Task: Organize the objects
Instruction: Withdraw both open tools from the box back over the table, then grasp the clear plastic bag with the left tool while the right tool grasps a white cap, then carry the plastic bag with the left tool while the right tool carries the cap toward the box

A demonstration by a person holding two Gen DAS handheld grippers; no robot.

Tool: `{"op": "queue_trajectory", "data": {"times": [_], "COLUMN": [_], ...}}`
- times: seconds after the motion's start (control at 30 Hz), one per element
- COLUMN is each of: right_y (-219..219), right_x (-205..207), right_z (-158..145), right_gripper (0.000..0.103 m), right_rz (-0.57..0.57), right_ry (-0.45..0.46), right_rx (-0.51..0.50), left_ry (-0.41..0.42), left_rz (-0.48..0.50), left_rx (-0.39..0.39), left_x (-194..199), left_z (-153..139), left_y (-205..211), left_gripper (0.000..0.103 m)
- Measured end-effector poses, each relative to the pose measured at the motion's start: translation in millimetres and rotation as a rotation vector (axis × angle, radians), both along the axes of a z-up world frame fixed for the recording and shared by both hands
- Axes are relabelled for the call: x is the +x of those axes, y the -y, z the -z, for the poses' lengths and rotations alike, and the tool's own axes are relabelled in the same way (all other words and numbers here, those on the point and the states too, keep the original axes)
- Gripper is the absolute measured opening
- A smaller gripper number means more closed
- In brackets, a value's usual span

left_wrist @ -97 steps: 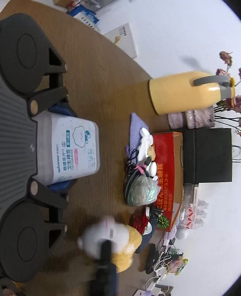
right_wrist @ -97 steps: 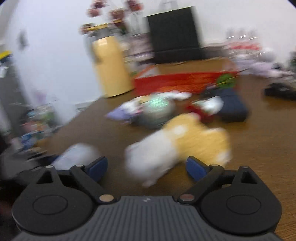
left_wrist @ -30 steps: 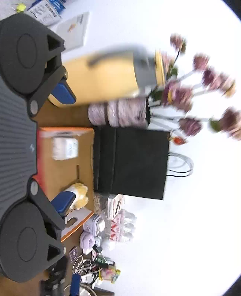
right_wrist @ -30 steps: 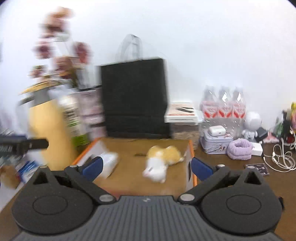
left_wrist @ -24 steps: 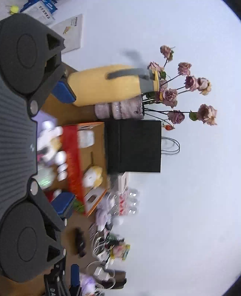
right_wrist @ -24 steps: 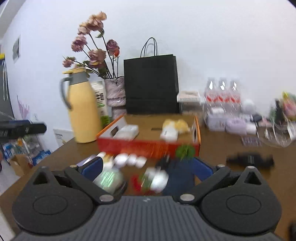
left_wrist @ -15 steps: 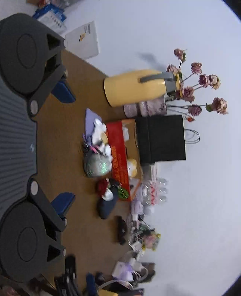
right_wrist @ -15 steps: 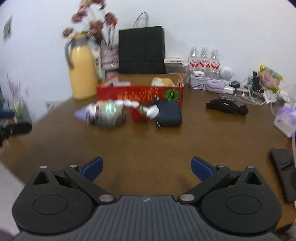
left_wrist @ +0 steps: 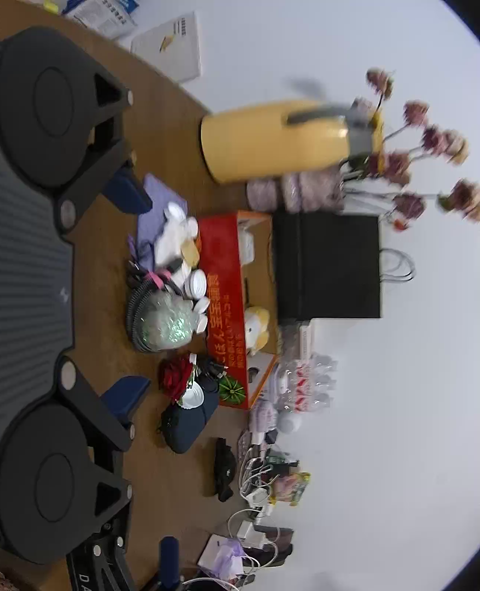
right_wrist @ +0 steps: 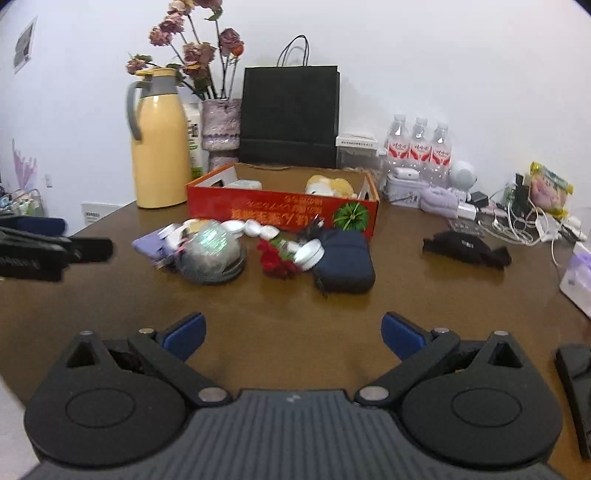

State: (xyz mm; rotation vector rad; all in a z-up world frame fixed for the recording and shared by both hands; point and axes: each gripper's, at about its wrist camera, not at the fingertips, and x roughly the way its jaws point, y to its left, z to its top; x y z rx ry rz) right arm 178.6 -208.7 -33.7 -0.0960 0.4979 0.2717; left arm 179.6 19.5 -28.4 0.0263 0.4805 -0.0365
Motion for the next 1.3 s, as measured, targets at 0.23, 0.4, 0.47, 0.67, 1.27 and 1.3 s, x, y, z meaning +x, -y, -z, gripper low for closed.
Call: {"op": "queue_trajectory", "data": {"times": [0.23, 0.4, 0.47, 0.67, 1.27, 1.3], "right_y": [-7.8, -22.0, -25.2, -29.9, -17.5, -17.0], "right_x": [53.9, 91.4, 108.3, 149.9, 46.3, 41.1], "right_z": [4.2, 12.3, 14.5, 17.7, 18.5, 25.2], "right_gripper": [0.087, 0.082, 0.078, 0.072, 0.006, 0.006], "right_rz": [-0.027, -0.052, -0.063, -0.031, -0.127, -0.122], "right_ry": [0.006, 0.003, -0.01, -0.006, -0.146, -0.172], "right_rx": [0.003, -0.041, -0.043, -0.046, 0.051, 0.062], "left_ry": [-0.061, -0.134, -0.109, -0.063, -0.137, -0.133], "left_rz": [0.037, 0.048, 0.032, 0.033, 0.071, 0.079], "left_rx": [-0.026, -0.117, -0.146, -0.215, -0.147, -0.132], "left_x": [88.2, 112.0, 104.8, 78.2, -28.2, -34.5], "left_z": [20.5, 34.5, 28.6, 7.9, 26.4, 26.4], "left_y": [16.8, 7.5, -1.1, -21.3, -0.4, 3.3], "left_gripper": [0.081, 0.024, 0.023, 0.023, 0.042, 0.051]}}
